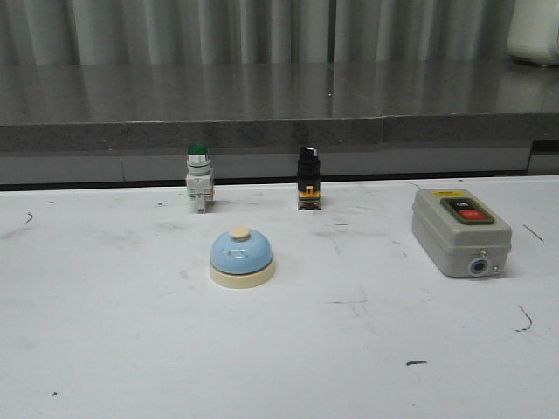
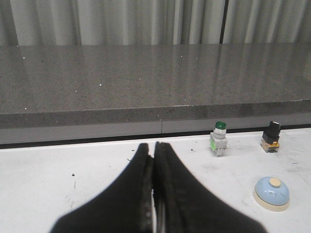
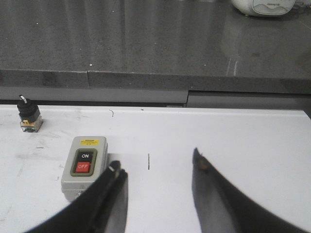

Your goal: Place and press bell with both arms

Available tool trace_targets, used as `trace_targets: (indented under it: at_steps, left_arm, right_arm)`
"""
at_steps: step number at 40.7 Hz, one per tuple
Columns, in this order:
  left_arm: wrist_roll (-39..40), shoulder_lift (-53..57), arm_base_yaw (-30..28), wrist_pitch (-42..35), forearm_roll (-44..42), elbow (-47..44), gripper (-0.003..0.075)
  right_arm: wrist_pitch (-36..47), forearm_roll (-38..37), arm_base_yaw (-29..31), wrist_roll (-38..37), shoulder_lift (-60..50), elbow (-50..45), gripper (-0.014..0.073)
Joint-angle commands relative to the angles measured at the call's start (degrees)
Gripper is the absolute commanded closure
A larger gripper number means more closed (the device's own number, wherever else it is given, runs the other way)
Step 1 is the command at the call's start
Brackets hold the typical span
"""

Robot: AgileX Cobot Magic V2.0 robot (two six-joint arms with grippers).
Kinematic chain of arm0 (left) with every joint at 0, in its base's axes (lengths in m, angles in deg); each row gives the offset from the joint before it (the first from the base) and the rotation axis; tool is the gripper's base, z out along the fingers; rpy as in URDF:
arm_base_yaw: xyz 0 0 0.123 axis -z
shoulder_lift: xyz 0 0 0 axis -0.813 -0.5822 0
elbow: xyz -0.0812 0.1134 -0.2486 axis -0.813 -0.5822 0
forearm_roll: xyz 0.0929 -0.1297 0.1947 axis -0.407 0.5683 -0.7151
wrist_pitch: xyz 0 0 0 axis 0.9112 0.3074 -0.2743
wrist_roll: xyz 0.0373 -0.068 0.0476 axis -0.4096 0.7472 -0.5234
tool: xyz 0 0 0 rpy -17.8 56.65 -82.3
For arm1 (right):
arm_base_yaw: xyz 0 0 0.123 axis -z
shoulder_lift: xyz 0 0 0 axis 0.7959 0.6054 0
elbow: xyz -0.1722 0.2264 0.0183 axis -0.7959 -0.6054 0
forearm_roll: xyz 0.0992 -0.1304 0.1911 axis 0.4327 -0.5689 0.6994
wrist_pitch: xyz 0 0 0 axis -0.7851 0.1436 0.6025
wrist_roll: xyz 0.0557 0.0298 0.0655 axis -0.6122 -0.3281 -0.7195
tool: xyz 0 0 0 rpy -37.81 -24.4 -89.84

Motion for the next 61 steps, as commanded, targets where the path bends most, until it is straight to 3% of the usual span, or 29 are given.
trace_targets:
  at_steps: [1,22,25,30,32,44,51,61]
  left_arm:
    - [0.63,-1.42,-0.2,-5.23,0.22,1.36,0.074]
    - [0.63,-1.42,-0.2,-5.23,0.22,1.36,0.074]
    - [0.63,-1.42,-0.2,-5.23,0.22,1.36,0.074]
    - [0.63,-1.42,-0.2,-5.23,0.22,1.36,0.074]
    - [0.63,-1.42,-0.2,-5.23,0.22,1.36,0.074]
    - [0.63,-1.42,-0.2,-5.23,0.22,1.36,0.074]
    - [0.63,-1.42,-0.2,-5.23,0.22,1.36,0.074]
    - [0.63,-1.42,-0.2,-5.23,0.22,1.36,0.074]
  right_arm:
    - [4.16,-0.12,0.45,0.09,0.78,2.12,0.0249]
    - [4.16,-0.12,0.45,0.09,0.78,2.12,0.026]
    - [4.1,-0.12,0.45,0.09,0.89,2.12,0.033]
    - [4.11,-0.12,0.45,0.09,0.89,2.12,0.0599]
    - [4.11,-0.12,0.45,0.09,0.89,2.12,0.0664]
    - [6.18,-0.12,0.45,0.09,1.52,2.12,0.0661]
    - [12.4,-0.12,0.13,0.09,9.69,2.45,0.0661]
    - [18.69,-0.12,-9.05,0.09,27.06,9.12,0.0661]
